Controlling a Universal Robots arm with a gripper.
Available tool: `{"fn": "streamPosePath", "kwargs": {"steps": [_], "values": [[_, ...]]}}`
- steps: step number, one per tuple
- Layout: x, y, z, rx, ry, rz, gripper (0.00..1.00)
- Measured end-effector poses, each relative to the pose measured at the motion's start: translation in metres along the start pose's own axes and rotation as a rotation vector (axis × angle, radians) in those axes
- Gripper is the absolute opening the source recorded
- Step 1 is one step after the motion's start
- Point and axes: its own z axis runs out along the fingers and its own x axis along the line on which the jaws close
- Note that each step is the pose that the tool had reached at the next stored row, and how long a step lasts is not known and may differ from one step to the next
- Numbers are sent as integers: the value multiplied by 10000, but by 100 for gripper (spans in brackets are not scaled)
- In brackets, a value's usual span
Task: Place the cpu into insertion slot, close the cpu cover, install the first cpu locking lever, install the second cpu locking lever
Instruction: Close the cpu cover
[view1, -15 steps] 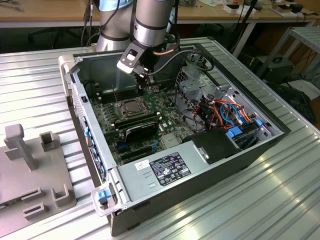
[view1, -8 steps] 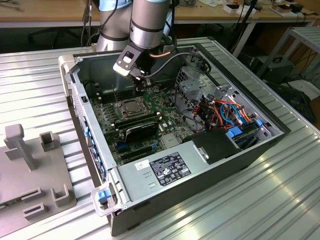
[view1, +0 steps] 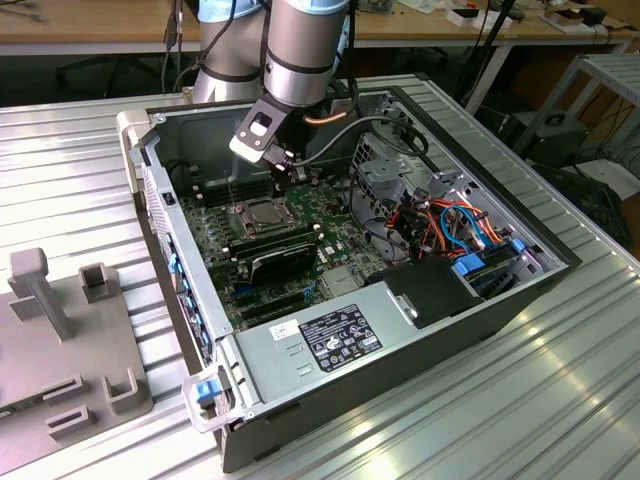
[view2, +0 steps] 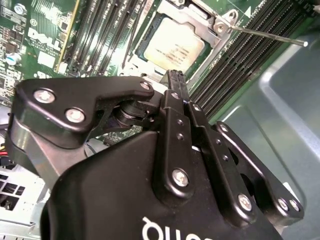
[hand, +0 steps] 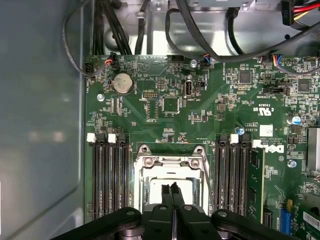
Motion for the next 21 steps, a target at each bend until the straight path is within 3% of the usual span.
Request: {"fn": "streamPosePath", "kwargs": {"steps": [21], "values": [[-56,-5,14,1,-1,-2,11]]}}
